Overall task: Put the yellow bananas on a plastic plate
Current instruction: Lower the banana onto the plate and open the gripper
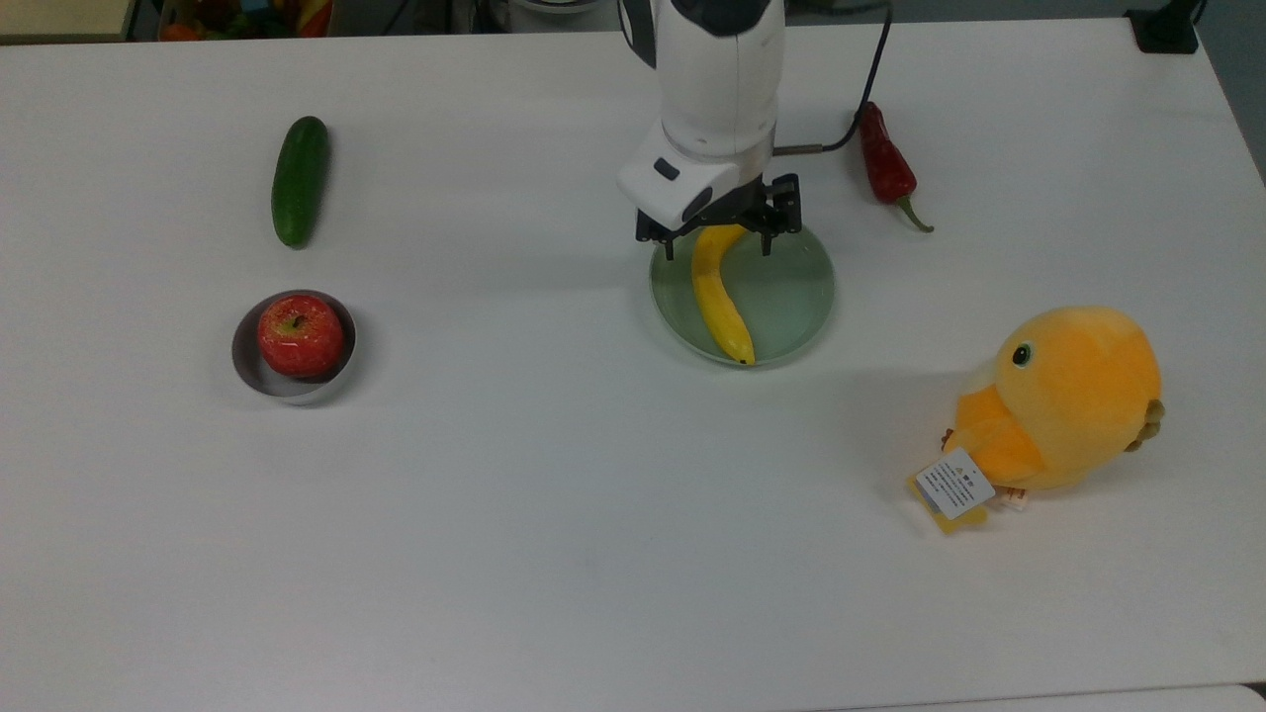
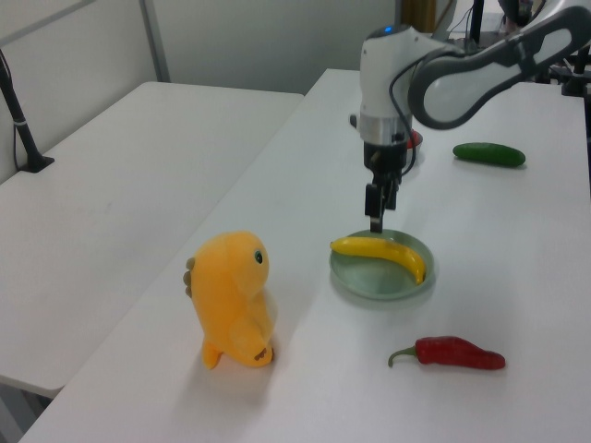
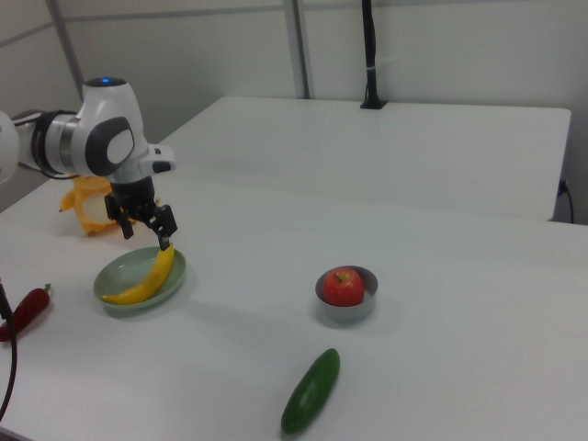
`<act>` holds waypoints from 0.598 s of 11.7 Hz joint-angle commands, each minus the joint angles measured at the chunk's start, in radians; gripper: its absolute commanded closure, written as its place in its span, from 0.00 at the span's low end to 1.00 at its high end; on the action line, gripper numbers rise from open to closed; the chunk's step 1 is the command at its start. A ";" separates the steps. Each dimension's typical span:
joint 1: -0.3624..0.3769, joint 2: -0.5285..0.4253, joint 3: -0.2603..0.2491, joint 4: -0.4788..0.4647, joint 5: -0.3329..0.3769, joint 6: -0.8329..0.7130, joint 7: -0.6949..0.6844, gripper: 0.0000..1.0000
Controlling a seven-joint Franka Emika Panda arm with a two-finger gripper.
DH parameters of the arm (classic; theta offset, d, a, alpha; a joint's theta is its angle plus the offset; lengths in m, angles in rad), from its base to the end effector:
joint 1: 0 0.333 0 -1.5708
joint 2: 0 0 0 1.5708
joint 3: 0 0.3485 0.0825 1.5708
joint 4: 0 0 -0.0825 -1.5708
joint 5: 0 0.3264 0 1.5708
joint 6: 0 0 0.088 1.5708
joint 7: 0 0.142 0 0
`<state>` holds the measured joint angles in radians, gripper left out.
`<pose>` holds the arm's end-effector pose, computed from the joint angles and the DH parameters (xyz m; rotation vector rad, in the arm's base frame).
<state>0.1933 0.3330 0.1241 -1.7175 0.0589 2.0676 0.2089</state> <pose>0.5802 0.1877 0.4192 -3.0452 -0.1124 0.0084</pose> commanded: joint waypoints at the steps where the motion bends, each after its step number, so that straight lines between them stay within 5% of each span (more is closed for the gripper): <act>1: -0.046 -0.109 -0.015 -0.042 -0.004 -0.037 -0.116 0.00; 5: -0.121 -0.251 -0.032 -0.099 -0.002 -0.098 -0.108 0.00; 7: -0.121 -0.305 -0.107 -0.099 -0.001 -0.110 -0.083 0.00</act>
<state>0.0710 0.1217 0.0867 -1.7715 0.0588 1.9800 0.1202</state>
